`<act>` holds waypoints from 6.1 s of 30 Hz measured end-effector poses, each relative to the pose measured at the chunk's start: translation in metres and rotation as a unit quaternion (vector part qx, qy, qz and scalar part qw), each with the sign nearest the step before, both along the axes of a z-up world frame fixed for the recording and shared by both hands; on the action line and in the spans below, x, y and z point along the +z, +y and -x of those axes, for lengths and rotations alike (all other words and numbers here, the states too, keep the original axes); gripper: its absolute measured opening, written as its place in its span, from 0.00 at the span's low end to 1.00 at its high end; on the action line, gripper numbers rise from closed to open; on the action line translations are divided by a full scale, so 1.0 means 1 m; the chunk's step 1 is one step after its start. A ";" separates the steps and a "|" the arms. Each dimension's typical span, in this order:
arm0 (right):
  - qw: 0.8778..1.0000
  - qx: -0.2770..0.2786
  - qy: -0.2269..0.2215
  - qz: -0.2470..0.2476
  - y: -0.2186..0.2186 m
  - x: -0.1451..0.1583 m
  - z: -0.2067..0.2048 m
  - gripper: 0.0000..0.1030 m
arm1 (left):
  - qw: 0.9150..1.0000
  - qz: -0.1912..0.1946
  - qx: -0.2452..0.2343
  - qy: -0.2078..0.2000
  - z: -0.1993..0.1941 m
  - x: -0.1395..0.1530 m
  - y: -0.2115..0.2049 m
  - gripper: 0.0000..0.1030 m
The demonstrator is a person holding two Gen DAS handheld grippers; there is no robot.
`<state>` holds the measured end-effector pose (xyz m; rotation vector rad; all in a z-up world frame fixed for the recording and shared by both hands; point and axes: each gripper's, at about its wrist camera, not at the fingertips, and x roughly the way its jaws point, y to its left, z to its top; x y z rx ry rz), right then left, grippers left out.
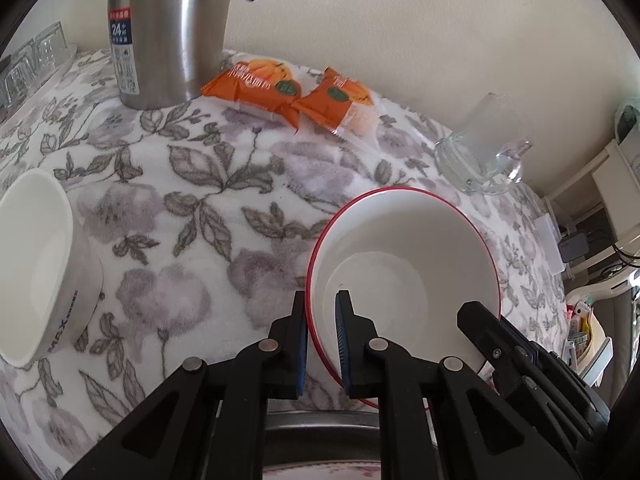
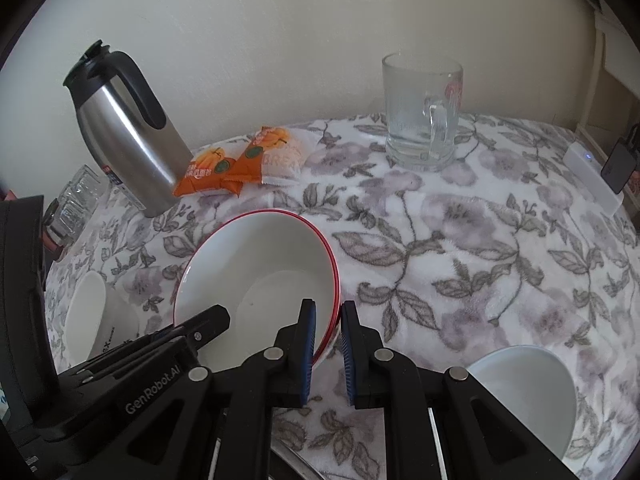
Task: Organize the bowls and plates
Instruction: 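Lift the strawberry bowl with both grippers and carry it over the basin, then lower the strawberry bowl onto the plate in the basin with both grippers, then open both grippers to release the strawberry bowl rim, then move both open grippers toward the white square MAX bowl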
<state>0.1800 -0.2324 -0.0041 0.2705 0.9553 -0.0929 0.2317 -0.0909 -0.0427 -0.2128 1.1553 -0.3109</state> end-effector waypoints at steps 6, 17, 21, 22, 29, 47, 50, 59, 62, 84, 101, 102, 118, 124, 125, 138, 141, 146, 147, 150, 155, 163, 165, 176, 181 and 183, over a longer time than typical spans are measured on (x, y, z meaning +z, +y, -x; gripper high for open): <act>1.000 0.001 -0.021 -0.002 0.000 0.018 0.011 0.13 | 1.000 0.009 0.000 -0.020 0.009 0.021 0.002 0.13; 0.999 0.003 -0.053 -0.002 0.017 0.053 0.057 0.13 | 0.999 0.019 0.008 -0.043 0.051 0.056 0.026 0.13; 0.998 0.000 -0.062 -0.004 0.021 0.063 0.076 0.13 | 0.998 0.024 0.008 -0.050 0.067 0.067 0.031 0.13; 0.998 -0.001 -0.065 -0.003 0.023 0.066 0.081 0.14 | 0.998 0.027 0.009 -0.050 0.071 0.070 0.032 0.13; 0.997 -0.011 -0.076 -0.021 0.031 0.072 0.112 0.14 | 0.998 0.032 0.010 -0.053 0.097 0.083 0.043 0.13; 0.995 -0.027 -0.057 -0.081 0.062 0.034 0.158 0.14 | 0.999 0.017 0.029 -0.027 0.144 0.068 0.087 0.13; 0.995 -0.022 -0.050 -0.083 0.068 0.032 0.157 0.14 | 0.999 0.006 0.031 -0.028 0.147 0.068 0.092 0.13; 0.997 -0.006 -0.030 -0.071 0.080 0.024 0.150 0.14 | 0.999 -0.003 0.041 -0.014 0.145 0.064 0.102 0.13; 0.997 -0.009 -0.023 -0.075 0.077 0.021 0.149 0.14 | 0.999 -0.007 0.040 -0.009 0.145 0.062 0.100 0.13; 0.997 -0.020 -0.001 -0.074 0.070 0.011 0.148 0.16 | 0.999 -0.019 0.028 0.023 0.140 0.046 0.087 0.13; 0.997 -0.030 -0.001 -0.078 0.062 0.011 0.149 0.17 | 0.999 -0.010 0.019 0.028 0.140 0.042 0.082 0.13; 0.996 -0.031 0.000 -0.079 0.062 0.011 0.149 0.17 | 0.999 -0.008 0.020 0.028 0.140 0.042 0.082 0.13; 0.997 -0.040 -0.003 -0.061 0.057 0.021 0.151 0.17 | 0.998 -0.002 0.060 -0.006 0.141 0.066 0.103 0.25; 0.998 -0.050 -0.022 -0.040 0.054 0.035 0.154 0.17 | 0.995 -0.025 0.098 -0.022 0.141 0.073 0.120 0.44; 0.998 -0.050 -0.025 -0.036 0.055 0.037 0.154 0.19 | 0.993 -0.036 0.106 -0.024 0.140 0.073 0.124 0.46; 0.999 -0.014 -0.040 0.017 0.083 0.046 0.149 0.83 | 0.980 -0.087 0.175 -0.017 0.133 0.066 0.164 0.81; 0.999 -0.016 -0.046 0.018 0.083 0.048 0.149 0.94 | 0.976 -0.105 0.191 -0.022 0.133 0.066 0.176 0.89; 0.998 -0.016 -0.056 0.031 0.091 0.051 0.148 1.00 | 0.965 -0.129 0.226 -0.031 0.132 0.067 0.201 0.89; 0.998 -0.015 -0.060 0.033 0.094 0.053 0.148 1.00 | 0.963 -0.132 0.231 -0.032 0.132 0.067 0.205 0.89; 0.996 -0.006 -0.075 0.036 0.104 0.058 0.146 1.00 | 0.959 -0.138 0.244 -0.032 0.130 0.067 0.218 0.89; 0.992 0.031 -0.113 0.036 0.134 0.070 0.144 1.00 | 0.953 -0.131 0.270 -0.029 0.129 0.067 0.241 0.89; 0.988 0.095 -0.119 0.015 0.188 0.064 0.135 1.00 | 0.948 -0.116 0.296 -0.026 0.130 0.068 0.265 0.89; 0.987 0.109 -0.117 0.013 0.197 0.061 0.133 1.00 | 0.946 -0.110 0.304 -0.024 0.130 0.066 0.273 0.89; 0.984 0.130 -0.122 0.003 0.211 0.053 0.127 1.00 | 0.938 -0.083 0.337 -0.017 0.127 0.057 0.304 0.89; 0.986 0.108 -0.129 -0.010 0.201 0.054 0.120 1.00 | 0.945 -0.076 0.316 -0.041 0.115 0.056 0.298 0.89; 0.987 0.098 -0.128 -0.016 0.197 0.052 0.115 0.98 | 0.948 -0.069 0.308 -0.047 0.110 0.056 0.295 0.90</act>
